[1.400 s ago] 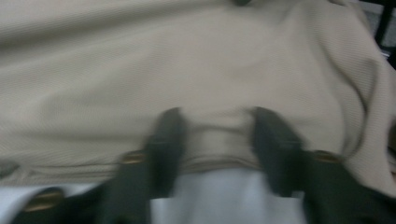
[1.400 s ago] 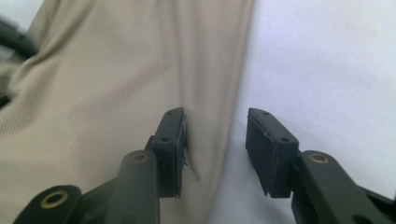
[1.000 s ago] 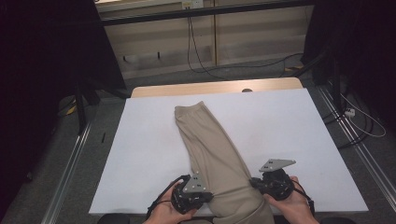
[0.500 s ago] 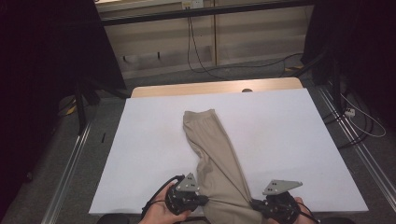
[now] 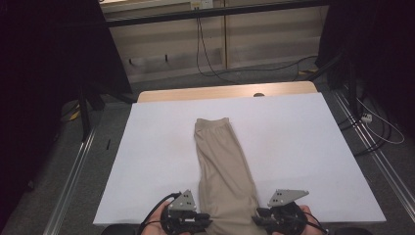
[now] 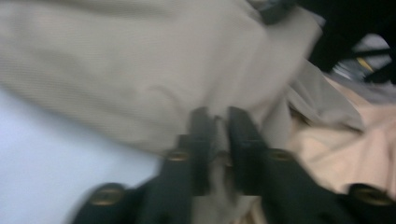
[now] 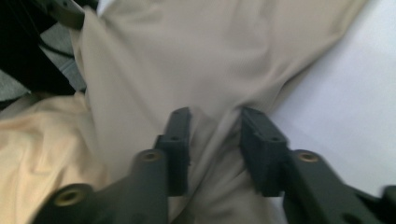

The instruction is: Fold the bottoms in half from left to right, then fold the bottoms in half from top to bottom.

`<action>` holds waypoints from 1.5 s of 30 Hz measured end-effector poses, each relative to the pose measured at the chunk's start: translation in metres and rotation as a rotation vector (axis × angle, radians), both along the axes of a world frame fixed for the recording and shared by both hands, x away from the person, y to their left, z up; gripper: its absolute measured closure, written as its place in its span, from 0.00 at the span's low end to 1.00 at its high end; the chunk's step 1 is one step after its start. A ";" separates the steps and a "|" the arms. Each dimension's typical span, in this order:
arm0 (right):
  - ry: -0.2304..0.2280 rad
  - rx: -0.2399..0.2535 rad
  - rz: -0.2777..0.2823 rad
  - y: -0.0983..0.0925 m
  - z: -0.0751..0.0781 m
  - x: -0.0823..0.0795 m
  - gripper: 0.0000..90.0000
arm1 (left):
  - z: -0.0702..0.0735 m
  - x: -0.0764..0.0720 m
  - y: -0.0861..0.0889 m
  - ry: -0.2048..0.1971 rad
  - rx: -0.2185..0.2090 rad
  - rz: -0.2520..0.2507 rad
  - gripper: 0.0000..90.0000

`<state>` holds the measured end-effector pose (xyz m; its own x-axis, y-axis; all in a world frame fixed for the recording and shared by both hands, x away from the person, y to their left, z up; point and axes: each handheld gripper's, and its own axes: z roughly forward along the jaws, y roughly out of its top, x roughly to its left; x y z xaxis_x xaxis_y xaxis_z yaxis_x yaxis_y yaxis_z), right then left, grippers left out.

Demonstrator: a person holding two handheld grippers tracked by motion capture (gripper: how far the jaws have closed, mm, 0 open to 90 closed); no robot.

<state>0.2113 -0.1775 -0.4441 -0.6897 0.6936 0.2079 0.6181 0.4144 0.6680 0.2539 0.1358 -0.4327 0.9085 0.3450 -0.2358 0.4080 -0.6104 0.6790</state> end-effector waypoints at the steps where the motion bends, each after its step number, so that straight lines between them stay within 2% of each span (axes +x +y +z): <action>1: 0.000 0.000 0.000 0.000 0.000 0.000 0.68 | 0.000 0.000 0.000 0.000 0.000 0.000 0.80; 2: -0.002 0.018 0.000 -0.001 0.001 0.004 0.65 | 0.000 0.003 0.002 0.001 -0.010 0.020 0.80; 3: -0.015 0.027 -0.020 -0.001 0.002 0.012 0.54 | 0.000 0.008 0.005 -0.007 -0.022 0.052 0.70; 4: -0.015 0.027 -0.020 -0.001 0.002 0.012 0.54 | 0.000 0.008 0.005 -0.007 -0.022 0.052 0.68; 5: -0.024 0.029 -0.039 0.000 0.003 0.020 0.45 | 0.000 0.010 0.006 -0.026 -0.030 0.073 0.61; 6: -0.030 0.028 -0.051 0.000 0.003 0.025 0.40 | 0.001 0.012 0.007 -0.043 -0.034 0.099 0.53; 7: -0.038 0.022 -0.060 0.001 0.003 0.029 0.39 | 0.001 0.020 0.011 -0.032 -0.053 0.132 0.49; 9: -0.046 0.020 -0.059 0.001 0.004 0.033 0.38 | 0.000 0.025 0.013 -0.040 -0.059 0.144 0.47; 10: -0.057 0.022 -0.057 0.002 0.004 0.038 0.37 | 0.000 0.029 0.014 -0.063 -0.049 0.169 0.40; 11: -0.064 0.023 -0.059 0.002 0.003 0.047 0.34 | 0.000 0.032 0.016 -0.087 -0.039 0.199 0.29; 12: -0.064 0.023 -0.059 0.002 0.003 0.047 0.34 | 0.001 0.036 0.018 -0.102 -0.033 0.222 0.29; 13: -0.069 0.032 -0.068 0.002 0.003 0.056 0.32 | 0.001 0.040 0.020 -0.108 -0.041 0.239 0.25; 14: -0.069 0.030 -0.071 0.002 0.003 0.060 0.32 | 0.001 0.047 0.024 -0.113 -0.057 0.278 0.24; 15: -0.069 0.030 -0.071 0.002 0.003 0.060 0.32 | 0.001 0.047 0.024 -0.113 -0.057 0.278 0.22; 16: -0.076 0.036 -0.083 0.000 0.005 0.066 0.31 | 0.001 0.053 0.027 -0.124 -0.060 0.305 0.19; 18: -0.079 0.043 -0.079 -0.001 0.006 0.068 0.30 | 0.002 0.057 0.028 -0.133 -0.053 0.317 0.19; 19: -0.088 0.056 -0.084 -0.003 0.009 0.075 0.29 | 0.003 0.062 0.029 -0.160 -0.053 0.335 0.17; 20: -0.088 0.056 -0.084 -0.003 0.009 0.075 0.29 | 0.003 0.062 0.029 -0.160 -0.053 0.335 0.17; 23: -0.103 0.077 -0.093 -0.006 0.017 0.087 0.27 | 0.008 0.075 0.031 -0.173 -0.048 0.353 0.16; 24: -0.124 0.078 -0.102 -0.007 0.023 0.098 0.27 | 0.011 0.086 0.032 -0.201 -0.071 0.374 0.16; 25: -0.124 0.078 -0.102 -0.007 0.023 0.098 0.27 | 0.011 0.086 0.032 -0.201 -0.071 0.374 0.16; 28: -0.153 0.077 -0.117 -0.008 0.034 0.119 0.29 | 0.015 0.109 0.032 -0.234 -0.084 0.385 0.16; 29: -0.183 0.071 -0.133 -0.007 0.041 0.133 0.32 | 0.017 0.128 0.031 -0.244 -0.088 0.416 0.16; 30: -0.183 0.071 -0.133 -0.007 0.041 0.133 0.32 | 0.017 0.128 0.031 -0.244 -0.088 0.416 0.17; 31: -0.186 0.076 -0.133 -0.006 0.043 0.141 0.34 | 0.016 0.138 0.030 -0.240 -0.094 0.419 0.17; 32: -0.194 0.091 -0.150 -0.004 0.047 0.157 0.35 | 0.015 0.159 0.029 -0.197 -0.107 0.414 0.19; 33: -0.196 0.100 -0.143 -0.003 0.047 0.165 0.35 | 0.014 0.169 0.028 -0.175 -0.091 0.416 0.20; 34: -0.196 0.100 -0.143 -0.003 0.047 0.165 0.35 | 0.014 0.169 0.028 -0.175 -0.091 0.416 0.21; 35: -0.181 0.110 -0.138 -0.002 0.047 0.174 0.35 | 0.013 0.177 0.026 -0.162 -0.075 0.429 0.21; 36: -0.168 0.102 -0.152 0.003 0.043 0.189 0.35 | 0.012 0.190 0.024 -0.154 -0.080 0.452 0.21; 37: -0.168 0.102 -0.152 0.003 0.043 0.189 0.35 | 0.012 0.190 0.024 -0.154 -0.080 0.452 0.21; 38: -0.158 0.103 -0.148 0.005 0.041 0.195 0.35 | 0.012 0.198 0.023 -0.153 -0.101 0.463 0.21; 39: -0.145 0.082 -0.154 0.009 0.035 0.210 0.37 | 0.012 0.210 0.023 -0.142 -0.102 0.471 0.20; 40: -0.145 0.082 -0.154 0.009 0.035 0.210 0.37 | 0.012 0.210 0.023 -0.142 -0.102 0.471 0.19; 41: -0.133 0.078 -0.146 0.011 0.032 0.226 0.41 | 0.012 0.223 0.021 -0.111 -0.111 0.469 0.18; 42: -0.133 0.078 -0.146 0.011 0.032 0.226 0.41 | 0.012 0.223 0.021 -0.111 -0.111 0.469 0.17; 43: -0.143 0.099 -0.166 0.011 0.033 0.242 0.45 | 0.011 0.235 0.019 -0.112 -0.103 0.477 0.15; 44: -0.143 0.099 -0.166 0.011 0.033 0.242 0.45 | 0.011 0.235 0.019 -0.112 -0.103 0.477 0.16; 45: -0.141 0.106 -0.174 0.011 0.033 0.251 0.49 | 0.010 0.240 0.018 -0.115 -0.096 0.489 0.16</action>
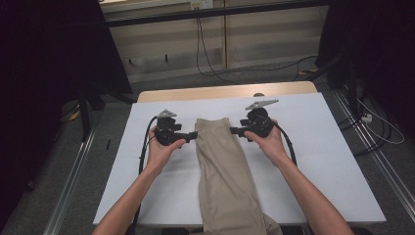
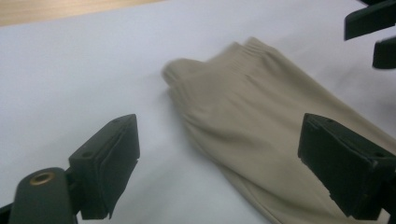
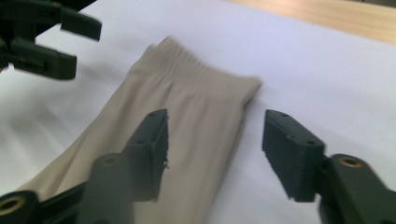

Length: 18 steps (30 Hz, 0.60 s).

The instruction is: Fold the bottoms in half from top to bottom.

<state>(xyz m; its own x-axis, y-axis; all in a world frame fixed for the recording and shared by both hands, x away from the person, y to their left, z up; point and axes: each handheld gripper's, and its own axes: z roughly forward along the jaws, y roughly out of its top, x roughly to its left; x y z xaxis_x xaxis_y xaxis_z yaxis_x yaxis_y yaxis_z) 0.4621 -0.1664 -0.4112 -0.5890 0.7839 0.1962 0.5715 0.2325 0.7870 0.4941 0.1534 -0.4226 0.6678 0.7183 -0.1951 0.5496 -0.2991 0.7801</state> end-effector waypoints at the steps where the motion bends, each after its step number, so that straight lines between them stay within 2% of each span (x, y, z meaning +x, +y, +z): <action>1: 0.011 -0.018 -0.021 0.002 -0.003 0.017 0.53 | -0.002 0.010 -0.005 0.026 -0.012 -0.009 0.21; 2: 0.011 -0.018 -0.021 0.002 -0.003 0.017 0.53 | -0.002 0.010 -0.005 0.026 -0.012 -0.009 0.24; 3: 0.033 -0.039 -0.026 0.006 -0.010 0.034 0.56 | -0.003 0.014 -0.008 0.024 0.002 -0.009 0.30; 4: 0.033 -0.039 -0.026 0.006 -0.010 0.034 0.56 | -0.004 0.017 -0.010 0.014 0.010 -0.001 0.30; 5: 0.047 -0.040 -0.033 0.010 -0.017 0.048 0.60 | -0.006 0.021 -0.012 0.012 -0.009 0.011 0.34; 6: 0.048 -0.042 -0.037 0.012 -0.020 0.053 0.62 | -0.009 0.026 -0.015 0.033 -0.020 0.013 0.36; 7: 0.048 -0.042 -0.037 0.012 -0.020 0.053 0.62 | -0.009 0.026 -0.015 0.033 -0.020 0.013 0.38; 8: 0.065 -0.045 -0.028 0.016 -0.025 0.062 0.65 | -0.014 0.029 -0.018 0.043 0.002 0.016 0.39; 9: 0.066 -0.056 -0.030 0.018 -0.027 0.064 0.66 | -0.018 0.032 -0.019 0.044 0.020 0.026 0.39; 12: 0.054 -0.076 -0.037 0.022 -0.033 0.071 0.75 | -0.023 0.037 -0.021 0.054 0.035 0.026 0.44; 13: 0.054 -0.076 -0.037 0.022 -0.033 0.071 0.75 | -0.023 0.037 -0.021 0.054 0.035 0.026 0.44; 14: 0.064 -0.078 -0.028 0.024 -0.035 0.074 0.86 | -0.026 0.039 -0.021 0.059 0.024 0.033 0.45; 17: 0.067 -0.081 -0.035 0.025 -0.036 0.079 0.99 | -0.027 0.041 -0.022 0.057 0.033 0.030 0.56; 18: 0.067 -0.080 -0.031 0.026 -0.036 0.081 1.00 | -0.029 0.044 -0.022 0.073 0.011 0.025 0.63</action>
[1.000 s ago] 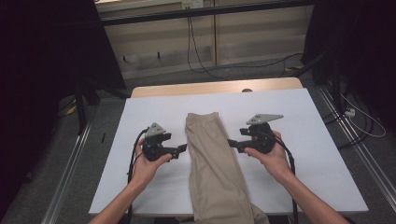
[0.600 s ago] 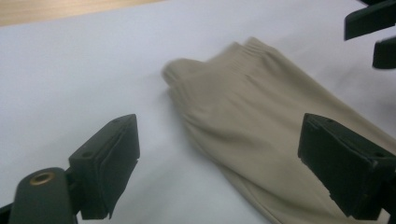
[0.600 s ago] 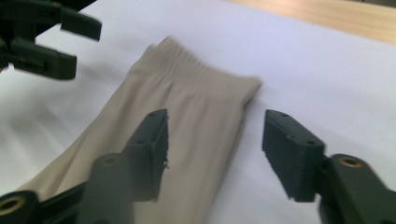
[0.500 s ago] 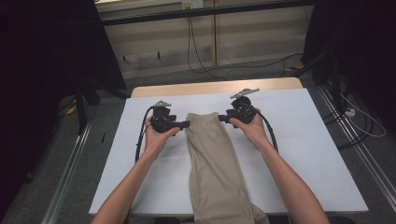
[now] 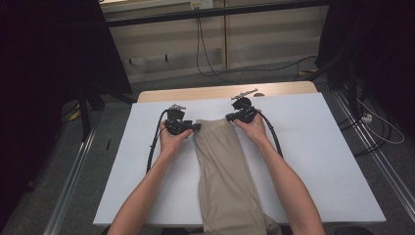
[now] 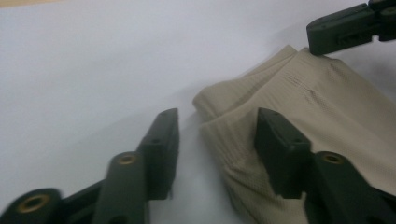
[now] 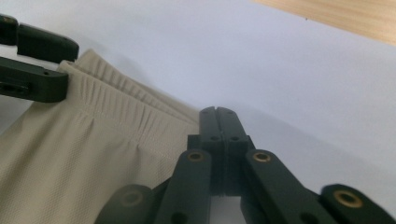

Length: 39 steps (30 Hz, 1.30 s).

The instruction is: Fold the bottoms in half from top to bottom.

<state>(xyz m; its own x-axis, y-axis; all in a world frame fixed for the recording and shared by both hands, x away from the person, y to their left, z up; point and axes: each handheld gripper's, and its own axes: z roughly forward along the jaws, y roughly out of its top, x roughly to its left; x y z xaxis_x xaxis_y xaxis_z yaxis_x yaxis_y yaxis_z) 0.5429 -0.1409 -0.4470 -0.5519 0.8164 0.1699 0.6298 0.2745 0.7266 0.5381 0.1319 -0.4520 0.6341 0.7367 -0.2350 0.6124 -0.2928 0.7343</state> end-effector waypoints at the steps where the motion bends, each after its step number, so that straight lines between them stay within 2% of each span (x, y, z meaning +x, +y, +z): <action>1: 0.000 -0.004 0.001 0.001 0.000 0.001 1.00 | -0.001 0.002 0.000 0.008 0.003 -0.001 0.67; 4: -0.014 -0.030 0.011 0.005 0.000 0.003 1.00 | -0.005 0.006 0.001 0.021 -0.005 0.005 0.75; 5: -0.017 0.001 0.008 0.004 0.002 0.002 0.99 | -0.005 0.007 0.000 0.021 -0.008 0.005 0.76; 7: -0.020 0.028 -0.005 0.002 0.006 0.000 0.86 | -0.005 0.007 0.000 0.022 -0.014 0.009 0.77; 10: 0.023 0.009 -0.003 0.001 0.006 -0.001 0.74 | -0.004 0.009 -0.001 0.021 -0.018 0.021 0.77; 11: 0.023 0.009 -0.003 0.001 0.006 -0.001 0.74 | -0.004 0.009 -0.001 0.021 -0.018 0.021 0.77; 12: 0.046 -0.003 -0.017 0.002 0.002 -0.001 0.68 | -0.004 0.009 -0.001 0.025 -0.017 0.025 0.77; 13: 0.057 -0.001 -0.021 0.002 -0.001 0.000 0.68 | -0.005 0.009 -0.001 0.026 -0.018 0.026 0.77; 14: 0.069 0.008 -0.015 0.003 -0.003 0.001 0.70 | -0.005 0.009 -0.001 0.026 -0.019 0.030 0.77; 15: 0.079 0.011 -0.006 0.004 -0.006 0.002 0.78 | -0.005 0.009 -0.001 0.026 -0.017 0.032 0.77; 16: 0.071 0.026 0.006 0.006 -0.006 0.002 0.82 | -0.005 0.010 -0.001 0.026 -0.019 0.034 0.77; 17: 0.071 0.026 0.006 0.006 -0.006 0.002 0.82 | -0.005 0.010 -0.001 0.026 -0.019 0.034 0.77; 18: 0.036 0.007 0.004 0.008 -0.005 0.003 0.89 | -0.005 0.010 0.000 0.028 -0.023 0.035 0.76; 23: 0.024 -0.002 0.003 0.009 -0.004 0.008 0.89 | -0.005 0.011 0.001 0.030 -0.027 0.041 0.71; 25: 0.012 0.012 -0.008 0.009 -0.007 0.010 0.85 | -0.005 0.011 0.001 0.030 -0.024 0.039 0.70; 28: 0.013 0.016 -0.014 0.009 -0.010 0.014 0.72 | -0.006 0.013 0.005 0.039 -0.021 0.059 0.62; 29: 0.013 0.016 -0.014 0.009 -0.010 0.014 0.72 | -0.006 0.013 0.005 0.039 -0.021 0.059 0.60; 30: 0.044 0.056 -0.012 0.007 -0.012 0.017 0.71 | -0.007 0.014 0.007 0.037 -0.024 0.051 0.58; 31: 0.044 0.056 -0.012 0.007 -0.012 0.017 0.71 | -0.007 0.014 0.007 0.037 -0.024 0.051 0.57; 32: 0.061 0.083 -0.009 0.005 -0.014 0.018 0.71 | -0.008 0.015 0.008 0.039 -0.038 0.052 0.56; 35: 0.070 0.097 0.021 0.005 -0.015 0.017 0.71 | -0.008 0.017 0.007 0.037 -0.039 0.049 0.55; 36: 0.080 0.099 0.034 0.005 -0.014 0.017 0.75 | -0.009 0.018 0.007 0.049 -0.059 0.048 0.54; 39: 0.112 0.112 0.071 0.004 -0.013 0.016 0.85 | -0.009 0.019 0.007 0.051 -0.061 0.036 0.55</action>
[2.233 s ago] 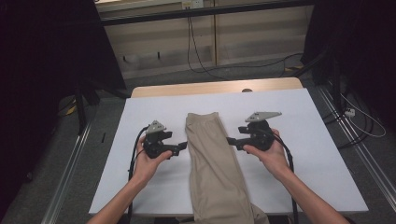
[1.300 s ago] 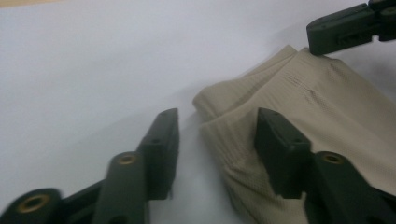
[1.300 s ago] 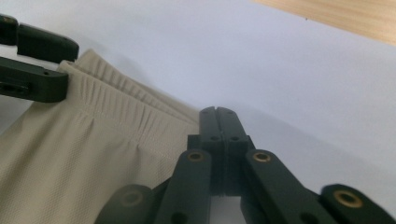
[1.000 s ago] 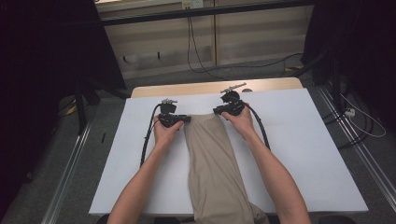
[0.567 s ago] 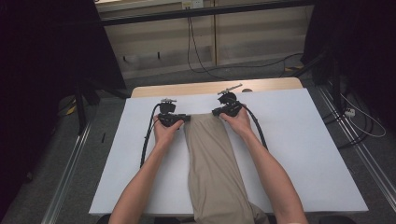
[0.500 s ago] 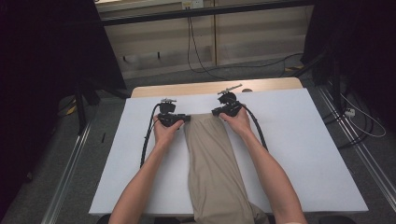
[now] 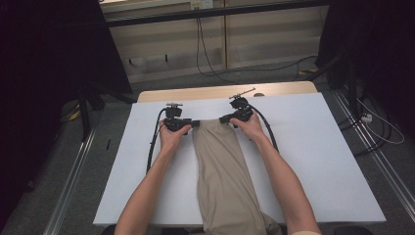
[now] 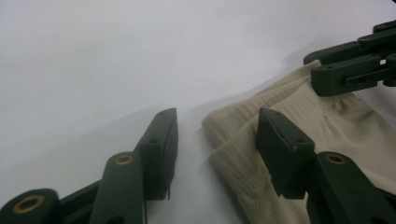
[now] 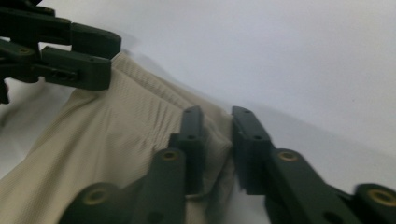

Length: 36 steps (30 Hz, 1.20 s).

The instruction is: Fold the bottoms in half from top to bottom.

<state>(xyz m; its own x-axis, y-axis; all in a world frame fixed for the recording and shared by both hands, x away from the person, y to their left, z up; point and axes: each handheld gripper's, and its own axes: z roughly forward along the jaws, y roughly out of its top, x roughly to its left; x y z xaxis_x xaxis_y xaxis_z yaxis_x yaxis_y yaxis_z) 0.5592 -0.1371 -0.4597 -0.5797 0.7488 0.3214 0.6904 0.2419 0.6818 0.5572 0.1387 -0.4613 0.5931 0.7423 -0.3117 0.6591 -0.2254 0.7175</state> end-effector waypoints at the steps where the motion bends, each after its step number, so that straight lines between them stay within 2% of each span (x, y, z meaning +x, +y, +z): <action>1: -0.001 -0.008 0.004 0.000 0.001 -0.001 0.89 | -0.001 0.000 -0.001 0.004 -0.010 -0.018 0.58; 2: -0.002 -0.017 0.000 0.000 0.003 -0.002 0.90 | -0.001 0.000 -0.003 0.004 -0.011 -0.028 0.63; 3: -0.005 -0.021 -0.005 0.000 0.004 -0.003 0.91 | -0.001 0.000 -0.003 0.006 -0.008 -0.027 0.63; 5: -0.016 -0.028 -0.013 0.001 0.005 -0.005 0.91 | -0.002 0.000 -0.005 0.036 -0.036 -0.037 0.72; 8: -0.022 -0.032 -0.021 0.001 0.007 -0.005 0.92 | -0.001 0.000 -0.007 0.039 -0.033 -0.047 0.80; 9: -0.030 -0.031 -0.027 -0.002 0.009 -0.006 0.92 | 0.001 0.000 -0.007 0.049 -0.052 -0.058 0.83; 10: -0.033 -0.022 -0.030 -0.003 0.011 -0.006 0.92 | 0.001 0.000 -0.007 0.049 -0.052 -0.058 0.85; 11: -0.039 -0.009 -0.031 -0.005 0.014 -0.007 0.91 | 0.006 -0.001 -0.010 0.035 -0.062 -0.055 0.86; 12: -0.039 -0.009 -0.031 -0.005 0.014 -0.007 0.91 | 0.006 -0.001 -0.010 0.035 -0.062 -0.055 0.86; 13: -0.060 -0.011 -0.038 -0.009 0.021 -0.008 0.91 | 0.009 -0.001 -0.012 0.019 -0.065 -0.050 0.86; 14: -0.060 -0.011 -0.038 -0.009 0.021 -0.008 0.91 | 0.013 0.000 -0.014 0.006 -0.068 -0.045 0.86; 15: -0.077 0.001 -0.050 -0.014 0.028 -0.008 0.91 | 0.022 0.001 -0.018 -0.014 -0.080 -0.040 0.86; 16: -0.086 0.015 -0.056 -0.017 0.032 -0.008 0.91 | 0.022 0.001 -0.018 -0.014 -0.080 -0.040 0.86; 18: -0.105 0.035 -0.064 -0.022 0.039 -0.009 0.91 | 0.036 0.004 -0.025 -0.054 -0.059 -0.042 0.86; 19: -0.105 0.035 -0.064 -0.022 0.039 -0.009 0.91 | 0.036 0.004 -0.025 -0.054 -0.059 -0.042 0.86; 21: -0.129 0.044 -0.078 -0.027 0.049 -0.009 0.90 | 0.046 0.007 -0.029 -0.079 -0.046 -0.038 0.86; 22: -0.129 0.044 -0.078 -0.027 0.049 -0.009 0.90 | 0.050 0.008 -0.030 -0.088 -0.044 -0.041 0.86; 26: -0.159 0.082 -0.094 -0.036 0.066 -0.006 0.90 | 0.064 0.015 -0.033 -0.119 -0.077 -0.037 0.86; 29: -0.196 0.072 -0.106 -0.038 0.084 -0.002 0.90 | 0.078 0.020 -0.038 -0.159 -0.081 -0.034 0.86; 30: -0.196 0.072 -0.106 -0.038 0.084 -0.002 0.90 | 0.078 0.020 -0.038 -0.159 -0.081 -0.034 0.86; 33: -0.209 0.091 -0.124 -0.045 0.097 0.002 0.90 | 0.090 0.023 -0.042 -0.190 -0.085 -0.041 0.86; 35: -0.224 0.098 -0.132 -0.047 0.103 0.003 0.90 | 0.103 0.027 -0.047 -0.215 -0.078 -0.041 0.86; 36: -0.224 0.098 -0.132 -0.047 0.103 0.003 0.90 | 0.103 0.027 -0.047 -0.215 -0.078 -0.041 0.86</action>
<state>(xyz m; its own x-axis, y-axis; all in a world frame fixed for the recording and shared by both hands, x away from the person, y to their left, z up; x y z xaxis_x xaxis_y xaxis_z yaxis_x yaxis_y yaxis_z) 0.5625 -0.1844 -0.3567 -0.5438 0.7942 0.2713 0.5411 0.0847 0.8367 0.5839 0.0920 -0.3580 0.6816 0.6945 -0.2304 0.4805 -0.1874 0.8568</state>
